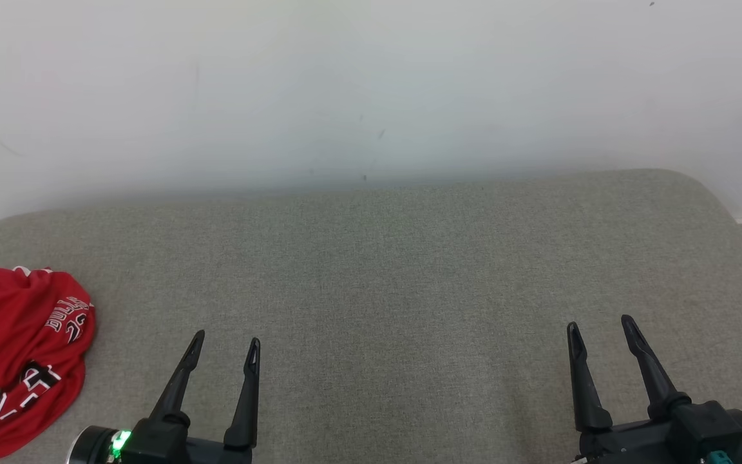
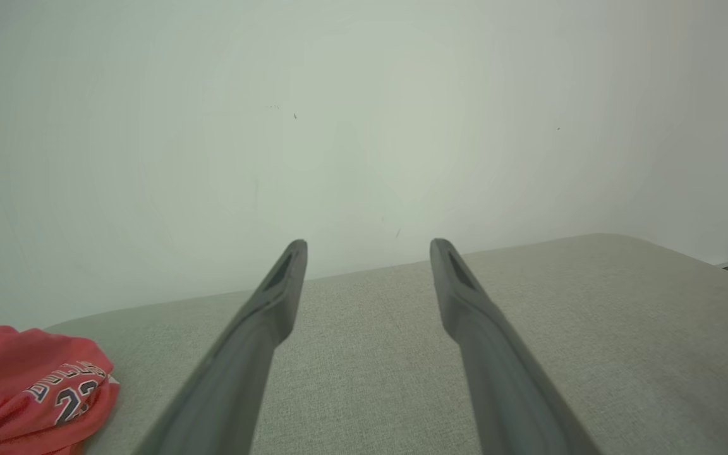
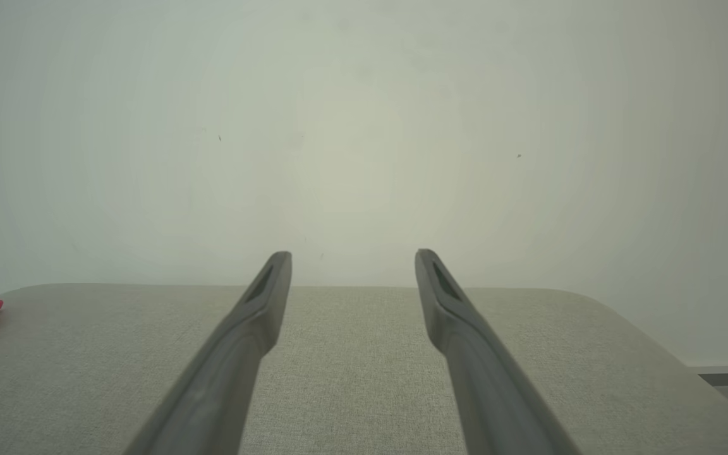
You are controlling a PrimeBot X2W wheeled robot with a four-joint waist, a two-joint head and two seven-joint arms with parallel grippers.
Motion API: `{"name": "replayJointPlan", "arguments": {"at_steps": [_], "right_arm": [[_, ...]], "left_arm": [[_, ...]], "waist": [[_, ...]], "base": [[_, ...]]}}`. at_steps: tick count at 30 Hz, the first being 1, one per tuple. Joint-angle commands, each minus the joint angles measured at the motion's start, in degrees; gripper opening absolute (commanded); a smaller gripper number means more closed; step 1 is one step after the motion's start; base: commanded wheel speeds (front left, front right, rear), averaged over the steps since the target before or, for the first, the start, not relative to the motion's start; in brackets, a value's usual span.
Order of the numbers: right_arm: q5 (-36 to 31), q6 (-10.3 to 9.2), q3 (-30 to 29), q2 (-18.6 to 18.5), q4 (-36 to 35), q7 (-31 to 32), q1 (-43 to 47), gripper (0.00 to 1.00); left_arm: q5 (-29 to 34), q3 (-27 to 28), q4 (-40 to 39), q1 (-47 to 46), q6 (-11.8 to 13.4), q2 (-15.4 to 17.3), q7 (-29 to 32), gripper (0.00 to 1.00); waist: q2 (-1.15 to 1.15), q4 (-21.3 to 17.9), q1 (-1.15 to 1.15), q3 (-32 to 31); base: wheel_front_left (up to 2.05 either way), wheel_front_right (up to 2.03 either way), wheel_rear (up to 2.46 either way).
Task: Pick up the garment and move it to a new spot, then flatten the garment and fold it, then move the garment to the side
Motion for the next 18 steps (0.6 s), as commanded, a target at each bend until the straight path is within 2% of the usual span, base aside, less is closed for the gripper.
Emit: {"name": "replayJointPlan", "arguments": {"at_steps": [1,10,18], "right_arm": [[-1.06,0.17,-0.22,-0.08,-0.48,-0.46,0.75,1.00],[-4.56,0.19,-0.67,0.03,-1.15,-1.46,1.20,1.00],[-4.39,0.19,-0.54,0.08,-0.66,-1.34,0.81,1.00]], "left_arm": [[1.26,-0.18,0.09,-0.91,0.08,0.20,-0.63,1.00],[4.69,-0.88,0.52,-1.33,-0.15,0.24,-1.13,1.00],[4.13,-0.50,0.91,-1.26,-0.23,-0.20,-1.12,1.00]], "waist": [[0.00,0.02,-0.01,0.00],[0.00,0.03,-0.01,-0.10],[0.00,0.02,-0.01,-0.30]], "base": [[0.00,0.00,0.00],[0.00,0.00,0.00],[0.00,0.00,0.00]]}}
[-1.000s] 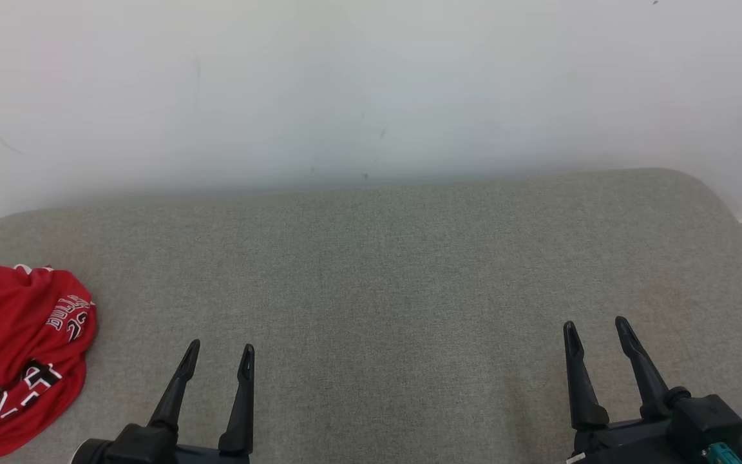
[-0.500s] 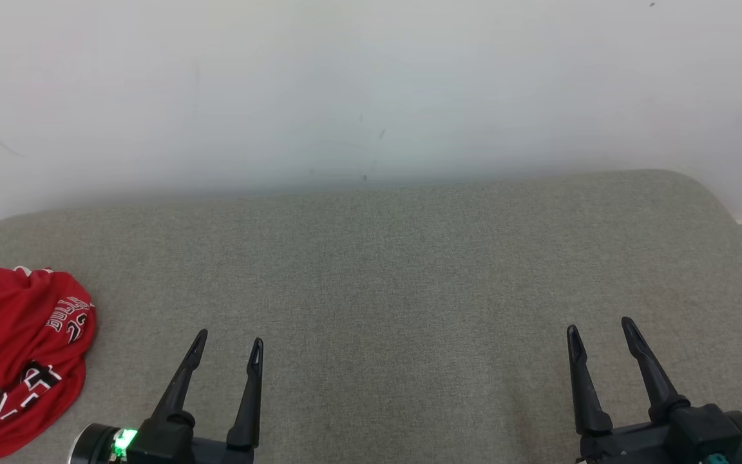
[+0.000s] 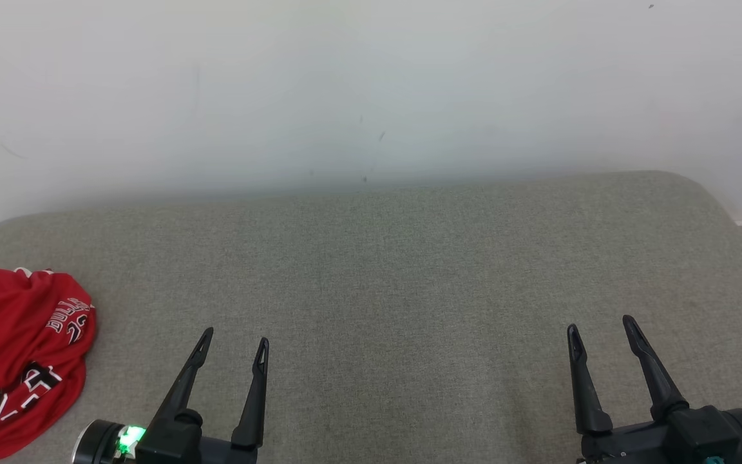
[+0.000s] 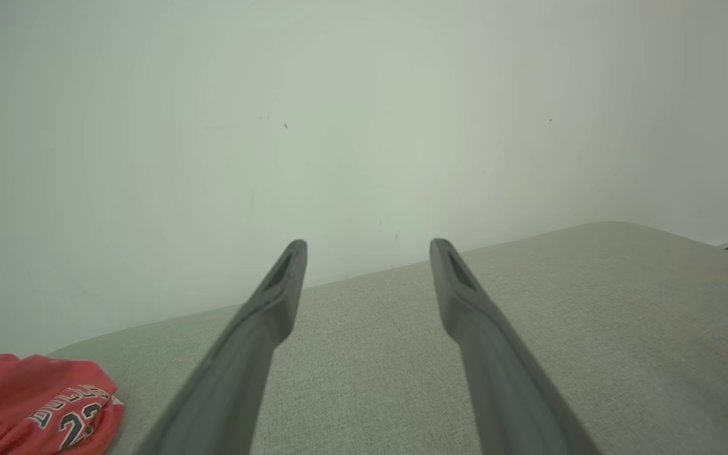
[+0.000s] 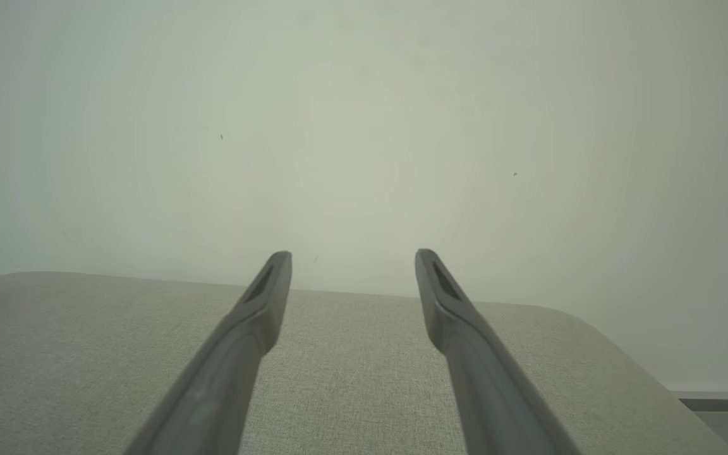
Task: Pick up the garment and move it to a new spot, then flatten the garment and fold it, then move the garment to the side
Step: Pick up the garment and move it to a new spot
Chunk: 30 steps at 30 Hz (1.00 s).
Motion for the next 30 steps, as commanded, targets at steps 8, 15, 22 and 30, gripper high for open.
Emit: {"name": "replayJointPlan", "arguments": {"at_steps": [8,15,22,30], "right_arm": [[-0.07,0.19,-0.20,0.07,0.21,-0.06,0.29,1.00],[0.03,0.19,-0.35,0.08,0.30,-0.06,0.47,1.00],[-0.18,0.19,-0.35,0.03,0.18,-0.06,0.97,1.00],[0.65,0.19,0.35,0.00,-0.09,-0.06,0.89,1.00]], "left_arm": [[0.63,0.67,0.32,-0.24,0.15,-0.35,-0.37,1.00],[1.09,0.75,0.16,-0.47,0.19,-0.50,-0.37,1.00],[0.71,0.54,-0.20,-0.44,0.39,-0.69,-0.37,1.00],[0.85,1.23,-0.47,-0.38,0.48,-0.47,-0.37,1.00]], "waist": [[0.00,-0.15,0.00,-0.26],[0.00,0.27,0.00,-0.24],[0.00,2.13,0.00,-0.31],[0.00,5.98,0.00,0.04]], "base": [[0.00,0.00,0.00],[0.00,0.00,0.00],[0.00,0.00,0.00],[0.00,0.00,0.00]]}}
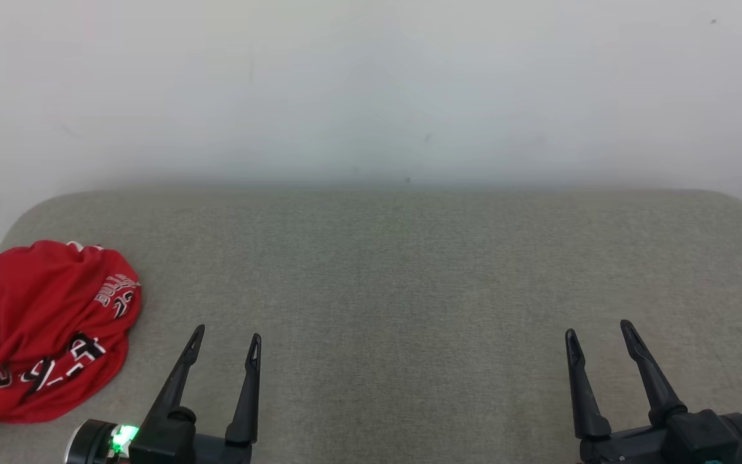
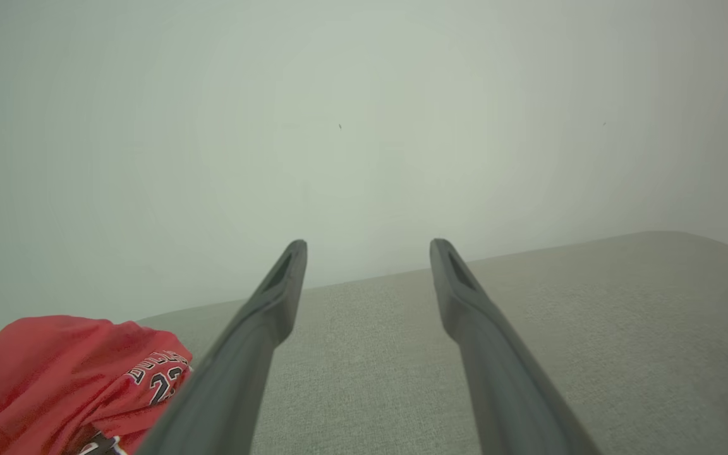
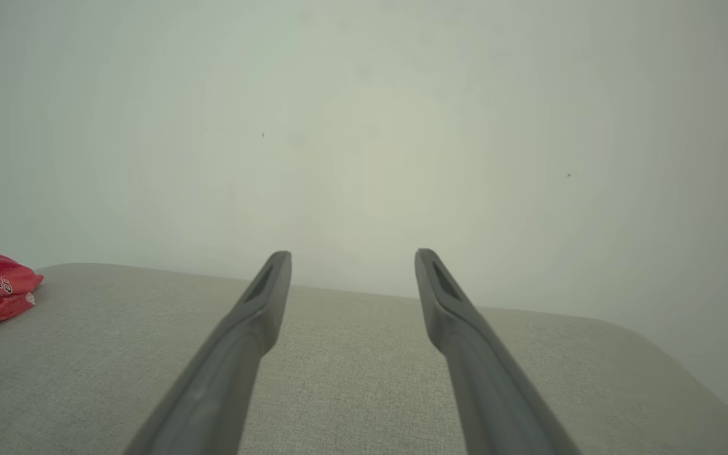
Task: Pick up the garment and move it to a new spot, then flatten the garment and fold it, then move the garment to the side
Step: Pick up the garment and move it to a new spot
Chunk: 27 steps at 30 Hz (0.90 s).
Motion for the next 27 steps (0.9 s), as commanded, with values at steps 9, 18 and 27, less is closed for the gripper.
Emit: {"name": "replayJointPlan", "arguments": {"at_steps": [9,18,27], "right_arm": [[2.07,0.19,0.94,0.04,0.00,-0.06,0.80,1.00],[2.28,0.18,1.58,-0.18,-0.07,-0.06,1.40,1.00],[1.88,0.18,2.05,-0.20,0.09,-0.06,1.56,1.00]], "left_arm": [[-0.29,0.60,0.08,1.24,0.54,-0.27,-0.35,1.00],[-0.84,1.66,0.34,1.78,0.68,-0.62,-0.29,1.00],[-0.98,2.86,0.31,1.96,0.51,-0.78,-0.29,1.00]], "waist": [[0.00,5.64,0.01,-0.25],[0.00,10.69,0.01,-0.58],[0.00,15.93,0.01,-0.21]], "base": [[0.00,0.00,0.00],[0.00,0.00,0.00],[0.00,0.00,0.00]]}}
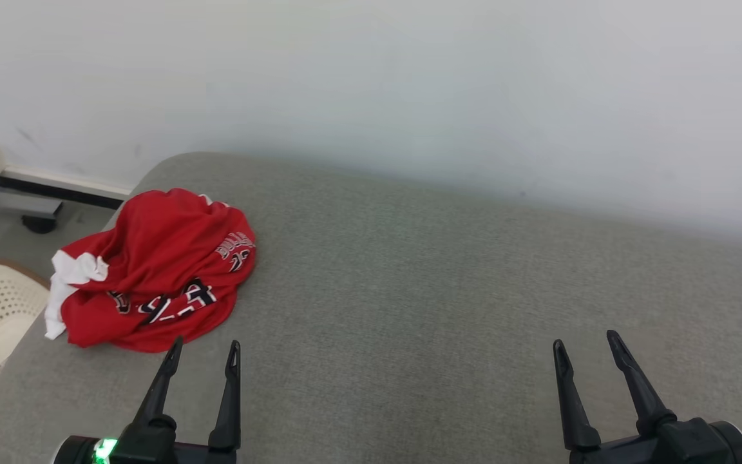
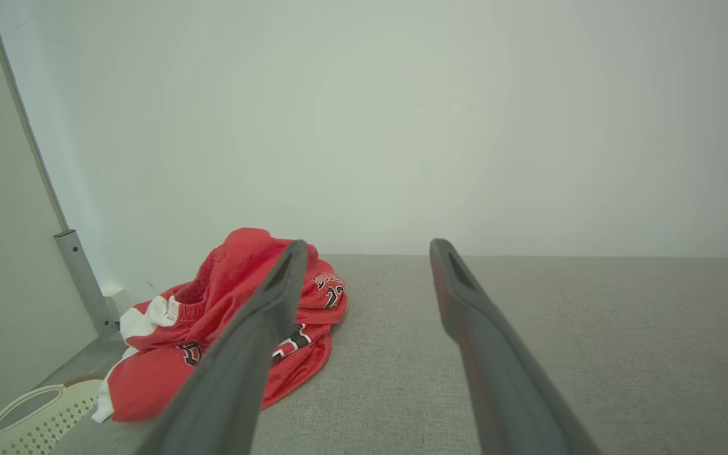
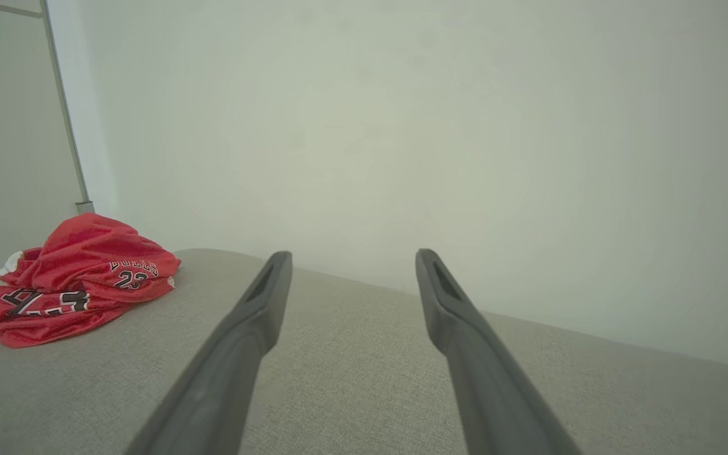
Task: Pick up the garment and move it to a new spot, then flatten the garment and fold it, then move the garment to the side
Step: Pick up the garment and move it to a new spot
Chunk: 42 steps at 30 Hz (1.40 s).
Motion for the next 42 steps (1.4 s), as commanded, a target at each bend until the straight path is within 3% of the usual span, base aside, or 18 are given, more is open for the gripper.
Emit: {"name": "replayJointPlan", "arguments": {"at_steps": [1,15,28,35,40,42], "right_arm": [[0.00,0.17,0.35,-0.11,0.09,-0.06,0.42,1.00],[1.49,0.17,2.09,-0.72,-0.39,-0.06,0.20,1.00],[2.06,0.17,3.99,-2.53,-0.23,-0.06,-0.28,1.00],[1.73,0.17,4.27,-6.76,-0.47,-0.06,-2.52,1.00],[1.56,0.17,4.96,-9.90,-0.83,-0.06,-5.03,1.00],[1.35,0.16,5.04,-11.09,-1.11,-0.06,-6.41,1.00]], "left_arm": [[-0.14,0.34,-0.15,0.75,-0.07,-0.20,-0.22,1.00],[-0.04,1.19,-0.38,0.36,-0.31,-0.43,-0.22,1.00],[0.16,2.35,1.95,-3.52,-0.05,-0.28,-0.22,1.00],[-3.29,3.72,9.68,-17.53,-0.90,0.12,-0.17,1.00],[-8.68,6.39,22.45,-31.83,-1.27,0.59,0.04,1.00],[-9.97,6.34,27.62,-38.70,-1.47,2.20,1.62,1.00]], "waist": [[0.00,2.34,0.00,0.25],[0.00,6.68,0.00,0.94],[0.00,6.90,0.00,3.81],[0.00,5.99,0.00,10.14],[0.00,4.56,0.00,15.12],[0.00,3.63,0.00,17.43]], "base": [[0.00,0.00,0.00],[0.00,0.00,0.00],[0.00,0.00,0.00],[0.00,0.00,0.00],[0.00,0.00,0.00],[0.00,0.00,0.00]]}}
